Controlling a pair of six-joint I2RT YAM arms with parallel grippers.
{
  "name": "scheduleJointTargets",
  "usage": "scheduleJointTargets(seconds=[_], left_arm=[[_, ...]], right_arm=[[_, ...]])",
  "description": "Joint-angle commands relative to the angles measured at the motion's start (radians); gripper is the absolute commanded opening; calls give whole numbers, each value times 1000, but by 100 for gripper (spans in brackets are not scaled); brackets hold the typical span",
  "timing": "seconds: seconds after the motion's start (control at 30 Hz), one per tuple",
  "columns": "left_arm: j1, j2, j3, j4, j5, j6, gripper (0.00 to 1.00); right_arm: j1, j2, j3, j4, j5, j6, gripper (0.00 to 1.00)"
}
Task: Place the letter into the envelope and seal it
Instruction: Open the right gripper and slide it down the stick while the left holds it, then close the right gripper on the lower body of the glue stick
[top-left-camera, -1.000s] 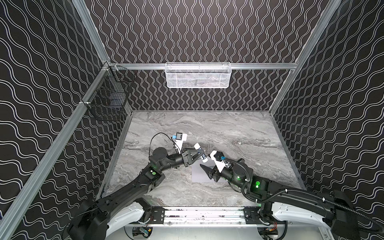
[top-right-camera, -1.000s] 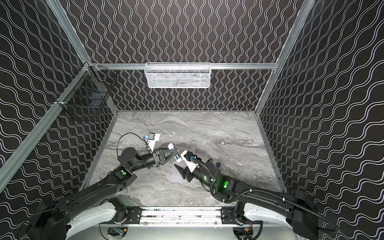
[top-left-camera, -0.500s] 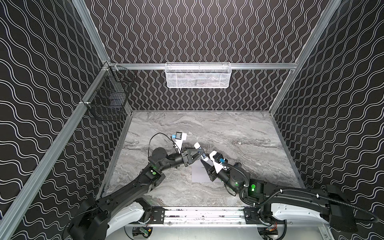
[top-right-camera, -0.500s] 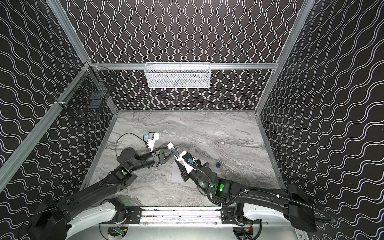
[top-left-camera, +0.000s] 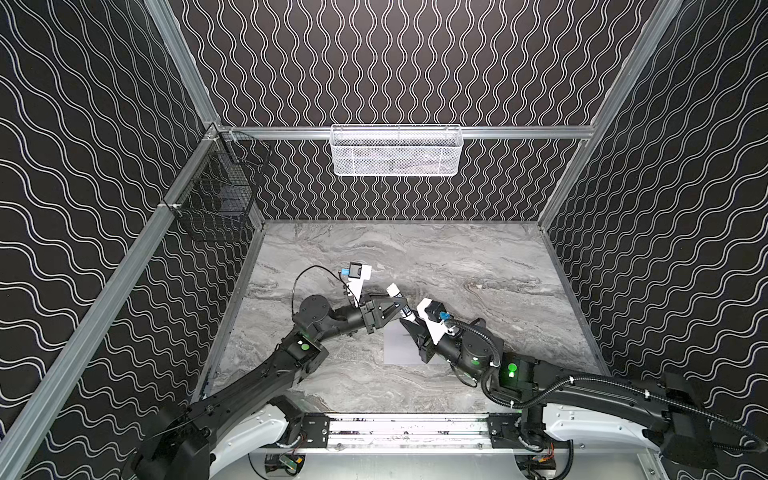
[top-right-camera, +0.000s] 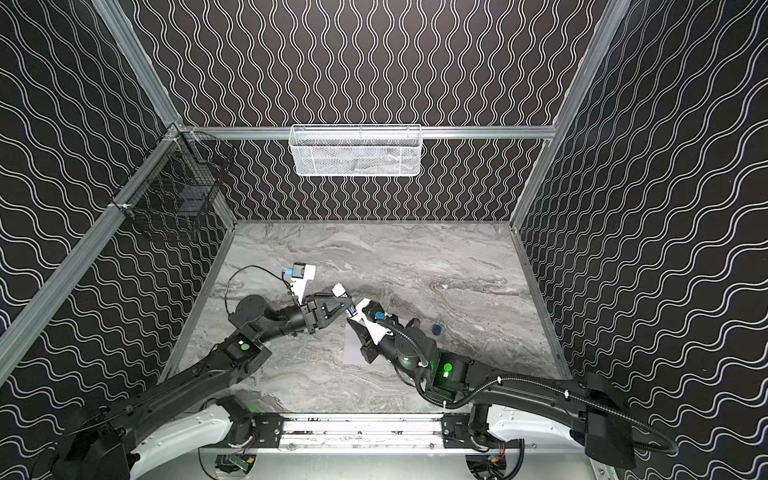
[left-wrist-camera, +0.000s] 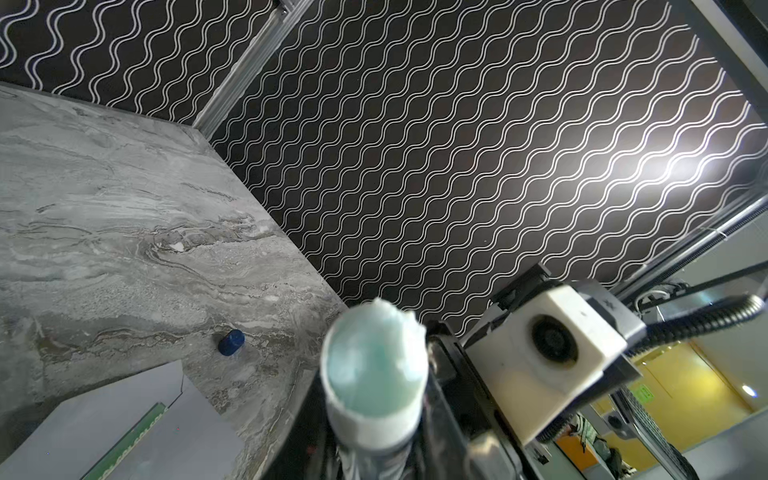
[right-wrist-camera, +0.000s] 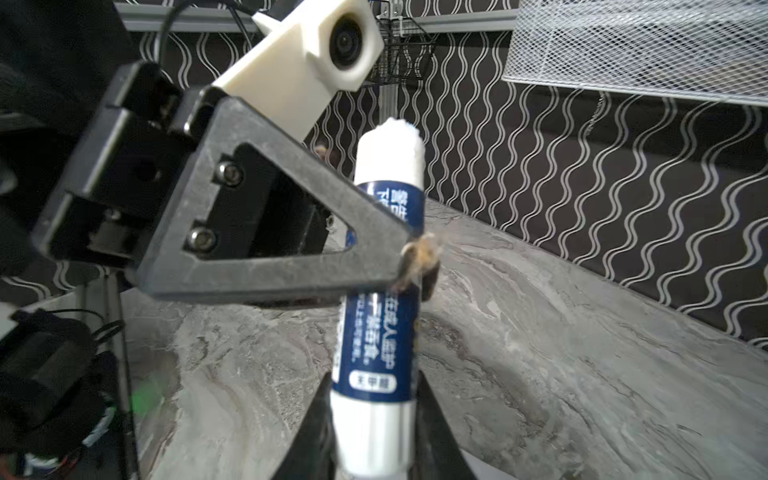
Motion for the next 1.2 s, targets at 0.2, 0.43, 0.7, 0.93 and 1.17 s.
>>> scheduleJointTargets(seconds=[0.2, 0.43, 0.7, 0.93, 1.17], left_arm=[[-2, -1, 14, -40, 60, 59, 0], [-2, 17, -10, 23, 69, 30, 0], [-2, 34, -8, 103, 18, -35, 0], [-3, 24, -11, 91, 1, -41, 0], [-3, 23, -17, 95, 2, -42, 0]], right_arm=[[-163, -85, 13, 96, -898, 230, 9], [-239, -149, -37, 67, -887, 242, 42], [-174, -152, 13, -185, -250, 95, 64], [62, -148, -101, 99, 239, -83, 71], [80, -85, -82, 173, 221, -138, 65]])
